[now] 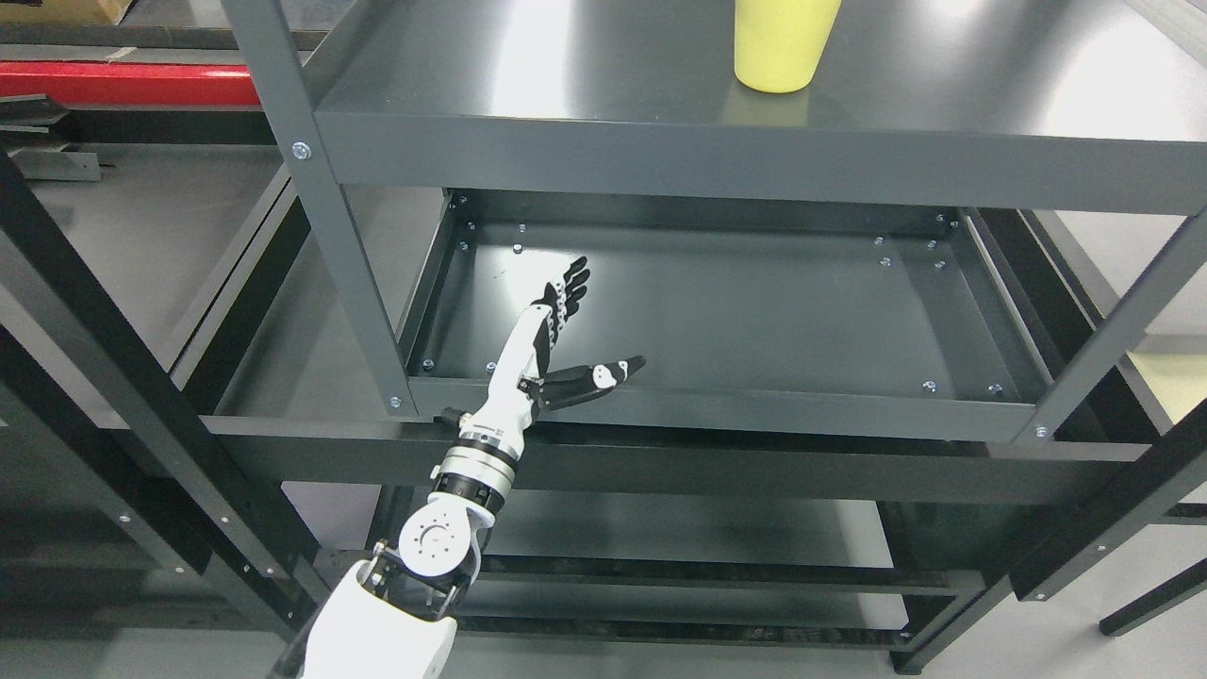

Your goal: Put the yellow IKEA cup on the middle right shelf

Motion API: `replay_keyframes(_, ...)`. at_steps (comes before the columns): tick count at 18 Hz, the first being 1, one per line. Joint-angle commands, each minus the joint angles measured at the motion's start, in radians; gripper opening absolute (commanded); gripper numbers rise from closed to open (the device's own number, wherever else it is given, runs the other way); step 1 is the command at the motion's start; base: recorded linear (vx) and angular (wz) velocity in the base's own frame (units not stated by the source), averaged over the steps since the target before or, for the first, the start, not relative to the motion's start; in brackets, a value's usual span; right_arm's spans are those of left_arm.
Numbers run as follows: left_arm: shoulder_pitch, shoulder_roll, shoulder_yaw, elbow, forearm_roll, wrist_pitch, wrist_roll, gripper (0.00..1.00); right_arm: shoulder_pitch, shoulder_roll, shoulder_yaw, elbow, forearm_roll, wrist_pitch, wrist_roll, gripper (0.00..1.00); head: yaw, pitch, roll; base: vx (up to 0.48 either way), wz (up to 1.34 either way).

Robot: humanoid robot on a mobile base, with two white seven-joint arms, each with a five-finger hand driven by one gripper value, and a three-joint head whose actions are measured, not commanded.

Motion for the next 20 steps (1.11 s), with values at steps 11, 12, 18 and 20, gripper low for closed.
replay_keyframes(11,-0.012,-0.009,0.121,-0.125,-0.033,0.186,-0.034,0.98,0.014,-0.017,0.017,0.000,-0.025,0.001,-0.001,0.99,0.0000,0.000,0.000,0.000,0.00)
replay_keyframes(12,-0.012,-0.009,0.121,-0.127,-0.033,0.184,-0.034,0.98,0.014,-0.017,0.017,0.000,-0.025,0.001,-0.001,0.99,0.0000,0.000,0.000,0.000,0.00)
replay_keyframes(18,-0.014,-0.009,0.132,-0.131,-0.035,0.180,-0.034,0.99,0.014,-0.017,0.017,0.000,-0.025,0.001,-0.001,0.99,0.0000,0.000,0.000,0.000,0.00)
replay_keyframes(20,-0.009,-0.009,0.134,-0.131,-0.035,0.155,-0.034,0.99,0.014,-0.017,0.017,0.000,-0.025,0.001,-0.001,0.99,0.0000,0.000,0.000,0.000,0.00)
